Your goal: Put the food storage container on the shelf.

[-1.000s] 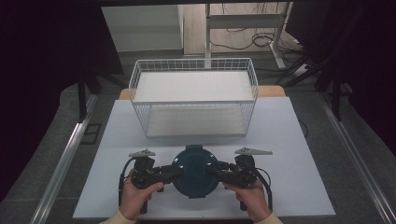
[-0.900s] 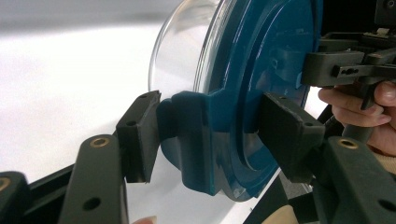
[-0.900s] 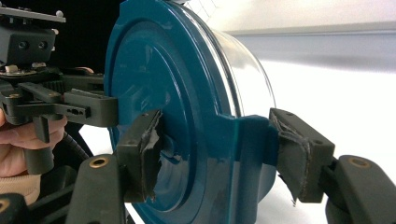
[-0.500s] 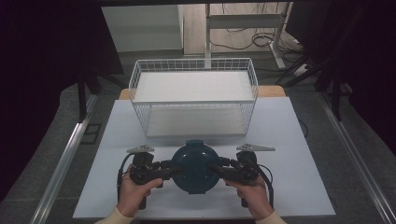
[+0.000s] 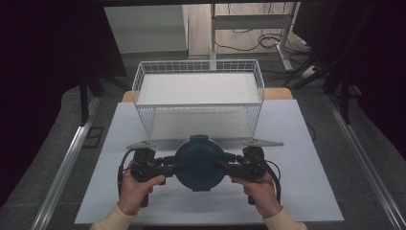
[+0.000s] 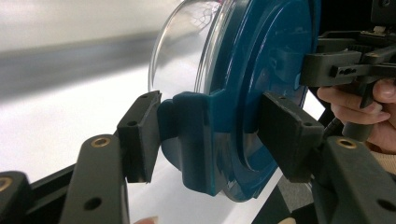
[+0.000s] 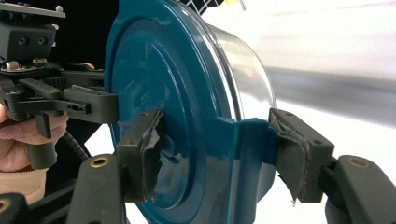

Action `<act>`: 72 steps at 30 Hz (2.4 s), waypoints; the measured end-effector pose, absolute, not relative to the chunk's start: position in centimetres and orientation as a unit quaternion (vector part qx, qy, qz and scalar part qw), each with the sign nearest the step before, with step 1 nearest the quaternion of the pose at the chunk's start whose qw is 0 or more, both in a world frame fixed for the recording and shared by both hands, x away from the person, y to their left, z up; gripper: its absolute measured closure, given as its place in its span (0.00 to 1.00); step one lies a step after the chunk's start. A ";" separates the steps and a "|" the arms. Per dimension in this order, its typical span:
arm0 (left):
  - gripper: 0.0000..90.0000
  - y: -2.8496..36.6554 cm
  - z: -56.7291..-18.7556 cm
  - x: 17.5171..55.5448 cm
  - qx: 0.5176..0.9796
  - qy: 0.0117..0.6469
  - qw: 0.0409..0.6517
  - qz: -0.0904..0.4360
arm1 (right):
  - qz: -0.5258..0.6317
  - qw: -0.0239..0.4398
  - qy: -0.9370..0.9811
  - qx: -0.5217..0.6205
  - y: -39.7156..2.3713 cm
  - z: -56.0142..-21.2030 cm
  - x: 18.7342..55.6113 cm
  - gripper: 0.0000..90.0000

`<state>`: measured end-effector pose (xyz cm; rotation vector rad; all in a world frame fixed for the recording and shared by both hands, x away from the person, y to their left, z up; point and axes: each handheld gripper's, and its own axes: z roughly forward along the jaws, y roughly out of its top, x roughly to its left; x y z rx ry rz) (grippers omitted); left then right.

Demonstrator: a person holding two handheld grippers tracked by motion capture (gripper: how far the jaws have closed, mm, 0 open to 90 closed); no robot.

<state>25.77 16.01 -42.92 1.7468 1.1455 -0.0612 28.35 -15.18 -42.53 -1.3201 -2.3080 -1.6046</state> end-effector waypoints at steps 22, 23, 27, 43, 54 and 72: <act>0.46 16.9 -33.5 30.4 0.717 0.454 0.530 0.007 | -0.526 -0.014 -0.751 -0.397 -14.2 -32.6 33.0 0.41; 0.46 16.9 -33.5 30.4 0.717 0.454 0.530 0.007 | -0.526 -0.014 -0.751 -0.397 -14.2 -32.6 33.0 0.41; 0.46 17.1 -32.0 31.6 0.717 0.453 0.531 0.011 | -0.529 -0.012 -0.750 -0.397 -14.1 -31.2 34.2 0.41; 0.46 18.5 -29.4 39.4 0.710 0.460 0.532 -0.014 | -0.512 -0.001 -0.755 -0.410 -12.8 -27.5 41.5 0.42; 0.46 18.5 -31.5 45.0 0.680 0.495 0.535 -0.080 | -0.509 0.070 -0.714 -0.477 -13.7 -30.0 47.3 0.41; 0.32 18.4 -33.5 47.4 0.633 0.531 0.557 -0.086 | -0.523 0.040 -0.657 -0.541 -13.6 -31.0 48.9 0.28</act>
